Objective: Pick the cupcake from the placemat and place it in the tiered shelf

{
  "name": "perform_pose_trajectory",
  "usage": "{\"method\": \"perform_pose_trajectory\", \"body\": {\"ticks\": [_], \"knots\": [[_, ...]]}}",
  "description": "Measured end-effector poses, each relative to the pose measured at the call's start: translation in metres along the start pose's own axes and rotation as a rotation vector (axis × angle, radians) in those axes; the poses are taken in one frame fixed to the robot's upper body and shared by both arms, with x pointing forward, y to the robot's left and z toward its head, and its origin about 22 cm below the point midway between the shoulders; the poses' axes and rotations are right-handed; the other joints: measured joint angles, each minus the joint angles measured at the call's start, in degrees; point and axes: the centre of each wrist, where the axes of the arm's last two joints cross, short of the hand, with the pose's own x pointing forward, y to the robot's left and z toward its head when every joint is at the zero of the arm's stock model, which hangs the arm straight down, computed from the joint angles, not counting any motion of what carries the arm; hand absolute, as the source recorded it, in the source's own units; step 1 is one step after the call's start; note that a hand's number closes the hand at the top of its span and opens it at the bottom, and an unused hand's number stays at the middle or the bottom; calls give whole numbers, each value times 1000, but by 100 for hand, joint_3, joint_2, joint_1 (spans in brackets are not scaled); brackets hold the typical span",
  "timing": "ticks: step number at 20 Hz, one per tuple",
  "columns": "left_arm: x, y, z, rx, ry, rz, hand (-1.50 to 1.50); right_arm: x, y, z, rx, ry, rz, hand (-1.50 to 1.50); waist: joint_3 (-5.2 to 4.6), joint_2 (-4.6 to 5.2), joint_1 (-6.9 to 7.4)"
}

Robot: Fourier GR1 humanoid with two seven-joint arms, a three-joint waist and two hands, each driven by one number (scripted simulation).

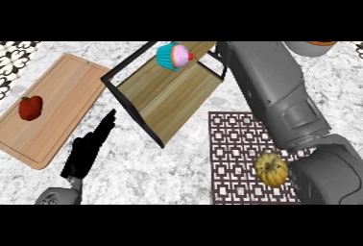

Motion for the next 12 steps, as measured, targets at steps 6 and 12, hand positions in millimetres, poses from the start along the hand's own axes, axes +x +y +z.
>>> {"method": "perform_pose_trajectory", "body": {"ticks": [6,12], "knots": [[5,0,-2,13,4,8,0,6,-78,12,-281,-31,-51,-150,1,-2,-67],[4,-1,3,16,5,7,0,0,-175,48,-420,21,-26,-150,8,7,-73]]}}
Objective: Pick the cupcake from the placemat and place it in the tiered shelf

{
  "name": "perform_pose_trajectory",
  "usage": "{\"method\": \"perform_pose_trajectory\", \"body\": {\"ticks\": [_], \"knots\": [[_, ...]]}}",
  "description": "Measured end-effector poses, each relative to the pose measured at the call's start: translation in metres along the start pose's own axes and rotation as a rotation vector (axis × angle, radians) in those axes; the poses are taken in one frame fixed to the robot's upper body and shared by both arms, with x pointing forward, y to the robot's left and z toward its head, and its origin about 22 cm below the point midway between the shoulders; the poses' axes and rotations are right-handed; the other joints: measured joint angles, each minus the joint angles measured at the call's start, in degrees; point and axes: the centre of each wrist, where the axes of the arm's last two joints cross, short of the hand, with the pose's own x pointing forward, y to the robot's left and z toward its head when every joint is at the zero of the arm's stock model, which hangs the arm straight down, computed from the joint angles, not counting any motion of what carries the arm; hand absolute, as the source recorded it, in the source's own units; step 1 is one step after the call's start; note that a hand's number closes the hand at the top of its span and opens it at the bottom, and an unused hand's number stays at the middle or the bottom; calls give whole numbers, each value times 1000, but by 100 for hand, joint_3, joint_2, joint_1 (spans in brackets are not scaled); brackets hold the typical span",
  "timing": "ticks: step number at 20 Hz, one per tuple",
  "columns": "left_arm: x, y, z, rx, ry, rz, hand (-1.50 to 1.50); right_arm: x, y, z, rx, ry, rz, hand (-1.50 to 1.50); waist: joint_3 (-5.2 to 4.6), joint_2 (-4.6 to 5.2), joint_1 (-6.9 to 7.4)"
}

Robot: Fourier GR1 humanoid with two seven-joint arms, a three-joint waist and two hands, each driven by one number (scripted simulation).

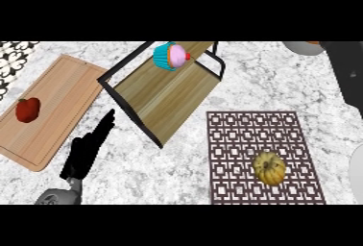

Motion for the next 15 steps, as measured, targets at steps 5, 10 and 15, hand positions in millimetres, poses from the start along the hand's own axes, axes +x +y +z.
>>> {"method": "perform_pose_trajectory", "body": {"ticks": [5,10,15], "knots": [[-3,-2,0,-7,-2,-5,0,-10,-69,10,3,-37,16,-150,6,24,36],[-1,1,0,-11,-16,-10,0,-19,-111,21,34,-66,54,-150,11,37,85],[3,-5,-7,-18,-22,-9,0,-20,-134,28,74,-79,88,-150,12,65,127]]}}
